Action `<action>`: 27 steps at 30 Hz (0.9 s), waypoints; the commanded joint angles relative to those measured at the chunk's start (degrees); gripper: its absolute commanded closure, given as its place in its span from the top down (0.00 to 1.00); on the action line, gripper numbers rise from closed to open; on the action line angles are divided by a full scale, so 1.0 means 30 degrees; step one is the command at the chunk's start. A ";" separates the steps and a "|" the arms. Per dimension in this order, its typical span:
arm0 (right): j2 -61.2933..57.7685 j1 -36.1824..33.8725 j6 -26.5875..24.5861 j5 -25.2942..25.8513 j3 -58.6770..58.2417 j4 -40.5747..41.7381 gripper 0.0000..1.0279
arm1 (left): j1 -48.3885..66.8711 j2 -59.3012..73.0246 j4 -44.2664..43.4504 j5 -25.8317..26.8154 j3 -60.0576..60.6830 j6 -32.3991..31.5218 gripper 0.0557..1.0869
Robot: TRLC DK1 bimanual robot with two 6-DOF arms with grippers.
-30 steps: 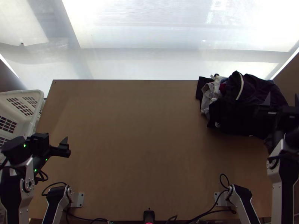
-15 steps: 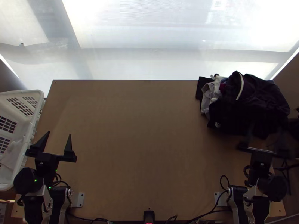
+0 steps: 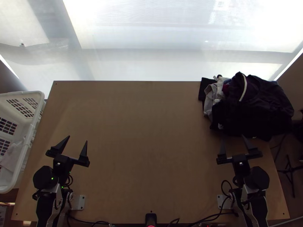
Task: Fold the t-shirt
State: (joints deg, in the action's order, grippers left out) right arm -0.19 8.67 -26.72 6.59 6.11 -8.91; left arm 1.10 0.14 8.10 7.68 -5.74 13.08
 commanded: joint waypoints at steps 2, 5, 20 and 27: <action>0.0091 0.0422 -0.0644 -0.0527 -0.0249 -0.1719 0.95 | 0.0394 -0.0047 0.1754 0.0017 0.0477 0.0972 0.96; 0.0091 0.0275 -0.0644 -0.0527 -0.0249 -0.1748 0.95 | 0.0159 -0.0047 0.1842 0.0017 0.0477 0.1616 0.96; 0.0091 0.0305 -0.0585 -0.0820 -0.0249 -0.1777 0.95 | 0.0042 -0.0047 0.3043 0.0164 0.0418 0.5659 0.96; 0.0091 0.0305 -0.0585 -0.0937 -0.0249 -0.1777 0.95 | 0.0013 -0.0047 0.3043 0.0134 0.0418 0.5659 0.96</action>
State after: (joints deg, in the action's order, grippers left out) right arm 0.08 9.58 -28.56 4.05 5.34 -14.22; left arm 1.21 -0.01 16.80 8.10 -4.56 29.10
